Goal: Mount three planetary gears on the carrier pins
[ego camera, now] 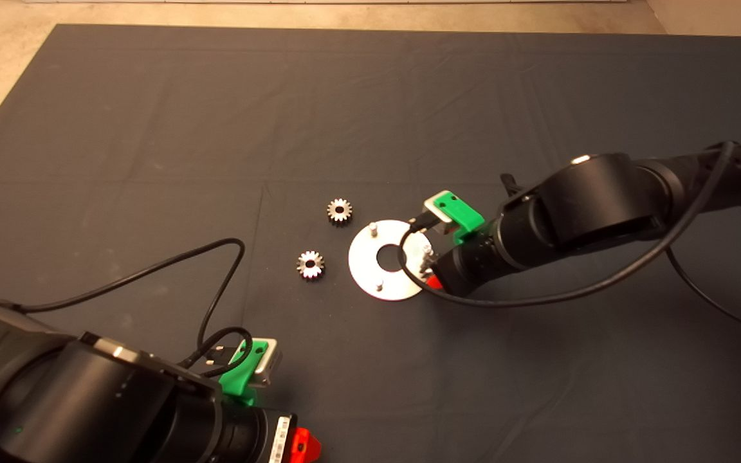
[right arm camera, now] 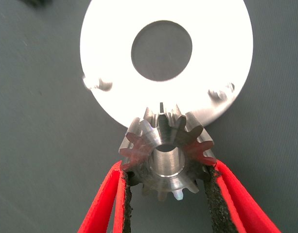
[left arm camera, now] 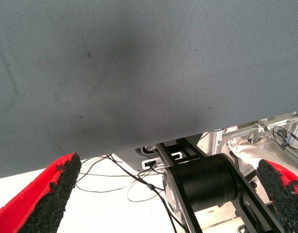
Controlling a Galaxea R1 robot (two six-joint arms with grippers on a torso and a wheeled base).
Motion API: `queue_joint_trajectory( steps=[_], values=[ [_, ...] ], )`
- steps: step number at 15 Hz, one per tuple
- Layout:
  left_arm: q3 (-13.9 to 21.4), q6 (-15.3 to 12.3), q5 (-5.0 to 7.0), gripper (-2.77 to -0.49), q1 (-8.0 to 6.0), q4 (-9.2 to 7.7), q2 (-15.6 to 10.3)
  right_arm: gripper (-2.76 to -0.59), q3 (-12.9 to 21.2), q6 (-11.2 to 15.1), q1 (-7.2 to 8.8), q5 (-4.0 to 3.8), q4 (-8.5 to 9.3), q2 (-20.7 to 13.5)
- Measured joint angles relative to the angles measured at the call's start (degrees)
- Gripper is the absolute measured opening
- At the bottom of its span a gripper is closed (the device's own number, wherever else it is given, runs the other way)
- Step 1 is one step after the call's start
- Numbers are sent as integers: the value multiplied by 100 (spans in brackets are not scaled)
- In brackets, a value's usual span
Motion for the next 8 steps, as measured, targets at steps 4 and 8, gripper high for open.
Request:
queue_joint_trajectory(
  steps=[4,8],
  values=[
    [0,-2,-2,-64,0,-1,-2,-250,-360,-238,138,-19,2,188],
    [0,0,0,-64,0,0,-2,-252,-610,-619,146,-38,26,235]
  ],
)
